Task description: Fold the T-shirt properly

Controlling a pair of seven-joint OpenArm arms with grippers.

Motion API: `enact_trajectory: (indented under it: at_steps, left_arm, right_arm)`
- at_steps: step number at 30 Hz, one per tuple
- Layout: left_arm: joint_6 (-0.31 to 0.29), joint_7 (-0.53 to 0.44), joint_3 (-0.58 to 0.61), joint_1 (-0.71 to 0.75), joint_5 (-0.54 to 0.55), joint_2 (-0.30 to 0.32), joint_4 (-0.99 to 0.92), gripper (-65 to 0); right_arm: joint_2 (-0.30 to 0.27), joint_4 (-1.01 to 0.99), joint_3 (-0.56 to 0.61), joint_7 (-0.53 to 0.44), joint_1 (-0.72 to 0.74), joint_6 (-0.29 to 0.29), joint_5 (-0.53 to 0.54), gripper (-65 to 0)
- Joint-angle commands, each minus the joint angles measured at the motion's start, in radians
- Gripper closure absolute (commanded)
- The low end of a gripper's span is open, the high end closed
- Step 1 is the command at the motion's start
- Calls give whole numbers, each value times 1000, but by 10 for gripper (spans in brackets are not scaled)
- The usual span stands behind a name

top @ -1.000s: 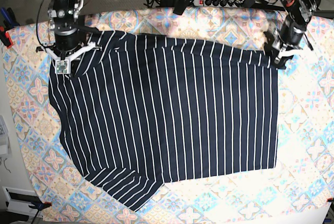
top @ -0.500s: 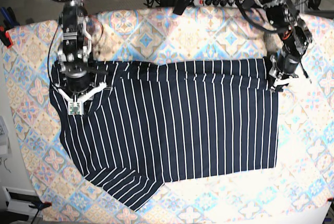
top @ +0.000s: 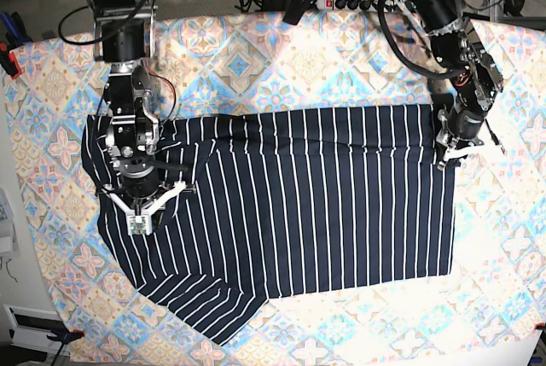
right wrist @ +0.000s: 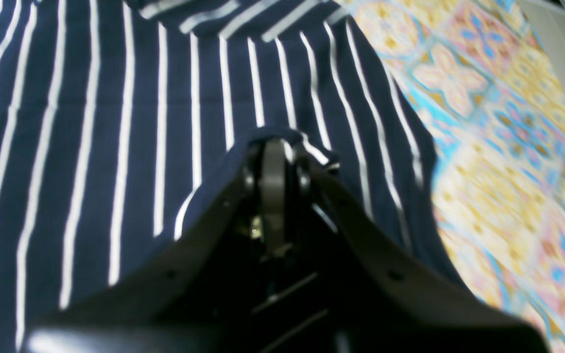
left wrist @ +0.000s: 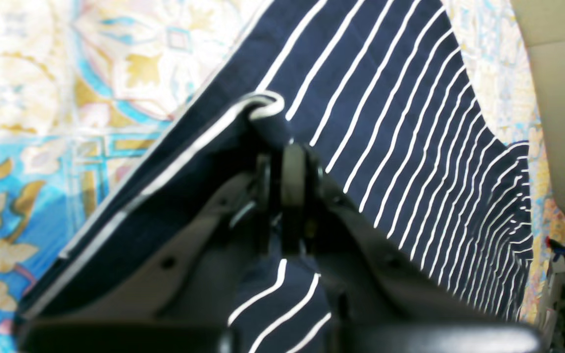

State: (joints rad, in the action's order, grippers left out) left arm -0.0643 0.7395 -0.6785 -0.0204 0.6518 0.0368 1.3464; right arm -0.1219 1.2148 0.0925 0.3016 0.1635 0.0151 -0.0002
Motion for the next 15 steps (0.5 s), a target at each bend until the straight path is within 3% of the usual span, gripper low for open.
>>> enact_trajectory:
  at_steps: [1,5,8,12,15]
  left_arm:
    - [-7,-18,-2,-13,10,15,12,0]
    - [-6,-18,-2,-13,10,15,11,0]
    - [-2,-18,-2,-8,10,15,11,0]
    - [-1,-16,-4,6,10,15,11,-94]
    - [51,-16,-4,35,10,15,18,-193]
  right_arm:
    - [-6,-3,5,-31,29,-4,-4,-2]
    - [-6,-59,25,-57,44,-4,-4,-4]
    - [-6,-63,26,-63,38,-4,-5,-42]
    - [-6,-34,22,-63,6,-4,-5,-122]
    - [-12,29,20,-60,-43,-4,-5,-194]
